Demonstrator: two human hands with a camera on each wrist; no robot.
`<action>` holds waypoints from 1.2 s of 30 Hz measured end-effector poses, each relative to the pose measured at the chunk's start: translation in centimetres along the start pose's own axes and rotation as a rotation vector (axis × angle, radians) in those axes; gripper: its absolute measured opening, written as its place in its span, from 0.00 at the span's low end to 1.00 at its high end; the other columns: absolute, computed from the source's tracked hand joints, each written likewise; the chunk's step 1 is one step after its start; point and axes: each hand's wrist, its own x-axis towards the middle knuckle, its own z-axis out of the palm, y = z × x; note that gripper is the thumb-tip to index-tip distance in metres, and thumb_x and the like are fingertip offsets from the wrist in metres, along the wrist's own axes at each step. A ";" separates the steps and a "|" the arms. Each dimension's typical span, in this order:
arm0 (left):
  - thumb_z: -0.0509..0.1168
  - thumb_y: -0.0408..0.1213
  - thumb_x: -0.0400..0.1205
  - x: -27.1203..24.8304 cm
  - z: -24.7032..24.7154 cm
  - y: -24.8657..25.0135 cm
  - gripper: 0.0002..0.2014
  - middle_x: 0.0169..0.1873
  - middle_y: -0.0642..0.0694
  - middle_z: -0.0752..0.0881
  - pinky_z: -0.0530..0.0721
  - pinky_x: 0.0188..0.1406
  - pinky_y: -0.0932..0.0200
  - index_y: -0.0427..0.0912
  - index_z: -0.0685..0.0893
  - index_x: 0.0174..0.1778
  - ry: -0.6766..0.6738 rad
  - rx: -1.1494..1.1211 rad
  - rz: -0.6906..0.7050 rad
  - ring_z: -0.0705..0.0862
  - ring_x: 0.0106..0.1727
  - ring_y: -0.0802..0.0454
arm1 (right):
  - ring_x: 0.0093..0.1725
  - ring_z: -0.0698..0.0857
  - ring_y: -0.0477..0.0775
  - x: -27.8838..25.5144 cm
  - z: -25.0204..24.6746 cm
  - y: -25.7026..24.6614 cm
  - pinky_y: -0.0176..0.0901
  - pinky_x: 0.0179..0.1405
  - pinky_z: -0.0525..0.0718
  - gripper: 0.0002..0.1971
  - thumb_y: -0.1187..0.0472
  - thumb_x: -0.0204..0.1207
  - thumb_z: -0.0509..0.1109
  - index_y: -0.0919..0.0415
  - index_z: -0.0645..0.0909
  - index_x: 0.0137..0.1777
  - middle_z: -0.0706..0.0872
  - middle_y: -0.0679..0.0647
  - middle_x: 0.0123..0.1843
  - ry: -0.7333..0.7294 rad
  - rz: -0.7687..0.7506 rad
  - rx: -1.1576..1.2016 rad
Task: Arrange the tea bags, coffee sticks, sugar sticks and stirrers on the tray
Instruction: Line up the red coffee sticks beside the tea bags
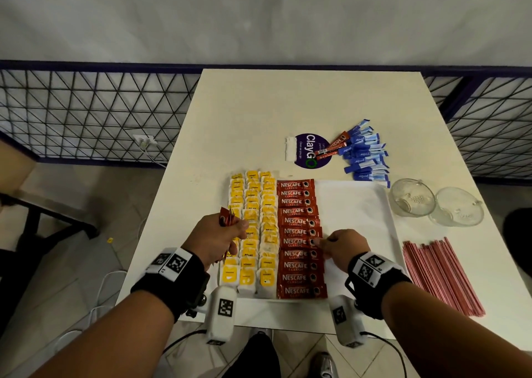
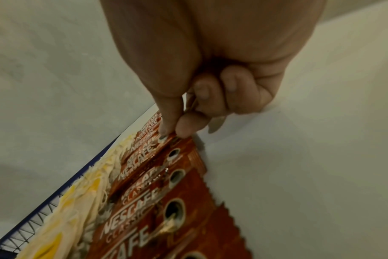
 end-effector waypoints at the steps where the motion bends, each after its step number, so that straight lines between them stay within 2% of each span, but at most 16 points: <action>1: 0.69 0.43 0.81 -0.1 0.0 0.1 0.12 0.35 0.43 0.89 0.69 0.15 0.64 0.36 0.86 0.44 -0.017 -0.001 -0.003 0.80 0.25 0.50 | 0.35 0.82 0.46 -0.1 -0.2 0.0 0.36 0.28 0.72 0.20 0.41 0.74 0.70 0.59 0.85 0.38 0.87 0.49 0.36 -0.005 0.001 -0.009; 5: 0.69 0.45 0.81 -0.8 -0.3 1.1 0.13 0.31 0.42 0.89 0.73 0.19 0.63 0.37 0.83 0.42 -0.137 0.090 0.021 0.84 0.27 0.49 | 0.33 0.83 0.47 -1.1 -1.4 -1.0 0.38 0.32 0.76 0.25 0.34 0.73 0.67 0.58 0.82 0.33 0.87 0.48 0.33 0.036 -0.043 -0.057; 7: 0.72 0.46 0.79 -1.3 0.0 2.0 0.13 0.28 0.44 0.88 0.76 0.21 0.61 0.38 0.83 0.41 -0.200 0.160 0.065 0.83 0.26 0.49 | 0.31 0.82 0.46 -2.0 -1.8 -2.6 0.40 0.33 0.77 0.27 0.32 0.73 0.63 0.58 0.81 0.33 0.86 0.48 0.31 0.050 -0.161 0.015; 10: 0.79 0.45 0.72 -2.0 1.3 3.9 0.13 0.25 0.46 0.86 0.80 0.23 0.57 0.41 0.84 0.39 -0.285 0.208 0.141 0.84 0.23 0.49 | 0.25 0.78 0.43 -4.0 -2.0 -5.6 0.40 0.30 0.77 0.21 0.38 0.77 0.64 0.54 0.81 0.35 0.82 0.45 0.27 -0.073 -0.433 0.249; 12: 0.82 0.46 0.67 -2.4 2.4 5.2 0.14 0.27 0.45 0.88 0.84 0.24 0.53 0.44 0.85 0.39 -0.324 0.259 0.189 0.85 0.24 0.48 | 0.22 0.75 0.42 -4.9 -2.1 -6.6 0.39 0.26 0.74 0.17 0.44 0.79 0.66 0.58 0.85 0.43 0.82 0.45 0.26 -0.180 -0.540 0.354; 14: 0.82 0.46 0.66 -2.6 3.1 6.1 0.15 0.34 0.44 0.90 0.86 0.28 0.49 0.47 0.85 0.39 -0.340 0.288 0.224 0.86 0.25 0.49 | 0.21 0.72 0.44 -5.1 -2.3 -6.5 0.38 0.22 0.70 0.13 0.52 0.81 0.66 0.62 0.86 0.47 0.83 0.45 0.25 -0.235 -0.533 0.471; 16: 0.82 0.46 0.66 -2.8 3.4 6.7 0.15 0.37 0.45 0.91 0.86 0.29 0.51 0.49 0.85 0.41 -0.343 0.300 0.240 0.86 0.25 0.50 | 0.22 0.71 0.47 -5.5 -2.8 -6.0 0.40 0.22 0.70 0.09 0.57 0.82 0.65 0.59 0.86 0.46 0.84 0.45 0.25 -0.242 -0.492 0.560; 20: 0.83 0.45 0.66 -3.3 3.9 7.2 0.15 0.31 0.49 0.89 0.83 0.23 0.59 0.50 0.84 0.41 -0.335 0.332 0.243 0.85 0.24 0.54 | 0.20 0.70 0.47 -5.7 -3.2 -4.9 0.37 0.21 0.69 0.10 0.56 0.80 0.68 0.63 0.86 0.51 0.81 0.46 0.22 -0.278 -0.486 0.682; 22: 0.83 0.43 0.65 -3.6 4.4 7.4 0.16 0.26 0.52 0.87 0.81 0.21 0.61 0.50 0.84 0.41 -0.342 0.323 0.238 0.85 0.23 0.54 | 0.21 0.70 0.49 -5.7 -3.2 -4.5 0.39 0.22 0.70 0.09 0.56 0.78 0.71 0.61 0.87 0.48 0.78 0.53 0.24 -0.290 -0.502 0.662; 24: 0.83 0.42 0.65 -3.7 4.7 7.3 0.15 0.24 0.54 0.87 0.81 0.21 0.61 0.51 0.84 0.40 -0.356 0.308 0.226 0.86 0.24 0.55 | 0.22 0.72 0.50 -5.7 -3.2 -4.3 0.40 0.22 0.71 0.08 0.58 0.79 0.70 0.61 0.87 0.46 0.78 0.56 0.25 -0.265 -0.489 0.608; 26: 0.83 0.41 0.66 -3.8 4.6 7.2 0.14 0.25 0.56 0.88 0.83 0.25 0.61 0.51 0.84 0.39 -0.372 0.308 0.218 0.87 0.26 0.57 | 0.21 0.73 0.47 -5.7 -3.2 -4.2 0.39 0.23 0.72 0.07 0.62 0.81 0.67 0.60 0.87 0.45 0.80 0.52 0.24 -0.200 -0.449 0.552; 27: 0.82 0.40 0.66 -3.8 4.3 7.0 0.14 0.27 0.55 0.89 0.84 0.28 0.59 0.50 0.84 0.40 -0.383 0.300 0.204 0.88 0.28 0.55 | 0.20 0.74 0.45 -5.7 -3.3 -4.0 0.39 0.23 0.72 0.08 0.63 0.81 0.66 0.60 0.86 0.44 0.81 0.50 0.24 -0.164 -0.424 0.550; 29: 0.80 0.39 0.71 -3.7 3.5 6.4 0.11 0.32 0.47 0.91 0.85 0.30 0.58 0.45 0.85 0.42 -0.402 0.274 0.166 0.88 0.30 0.50 | 0.21 0.74 0.45 -5.5 -3.5 -3.7 0.39 0.23 0.72 0.09 0.64 0.81 0.65 0.60 0.85 0.43 0.85 0.54 0.30 -0.125 -0.374 0.597; 31: 0.75 0.37 0.76 -3.9 2.8 5.6 0.07 0.35 0.42 0.91 0.80 0.23 0.65 0.40 0.84 0.42 -0.382 0.240 0.144 0.86 0.28 0.47 | 0.22 0.74 0.46 -5.4 -3.7 -3.2 0.39 0.23 0.72 0.09 0.64 0.81 0.64 0.62 0.84 0.42 0.88 0.60 0.36 -0.128 -0.337 0.627; 33: 0.72 0.35 0.79 -4.0 2.6 5.1 0.05 0.34 0.42 0.90 0.74 0.19 0.68 0.39 0.83 0.44 -0.349 0.205 0.120 0.83 0.26 0.48 | 0.21 0.73 0.47 -5.5 -3.8 -3.0 0.39 0.22 0.71 0.08 0.65 0.81 0.64 0.64 0.83 0.42 0.87 0.61 0.36 -0.167 -0.309 0.642; 36: 0.71 0.35 0.80 -3.9 3.1 5.0 0.05 0.32 0.44 0.89 0.73 0.18 0.68 0.39 0.83 0.45 -0.337 0.215 0.111 0.80 0.22 0.53 | 0.21 0.73 0.46 -5.5 -3.6 -2.7 0.39 0.23 0.72 0.06 0.63 0.80 0.68 0.63 0.85 0.46 0.85 0.57 0.33 -0.183 -0.320 0.613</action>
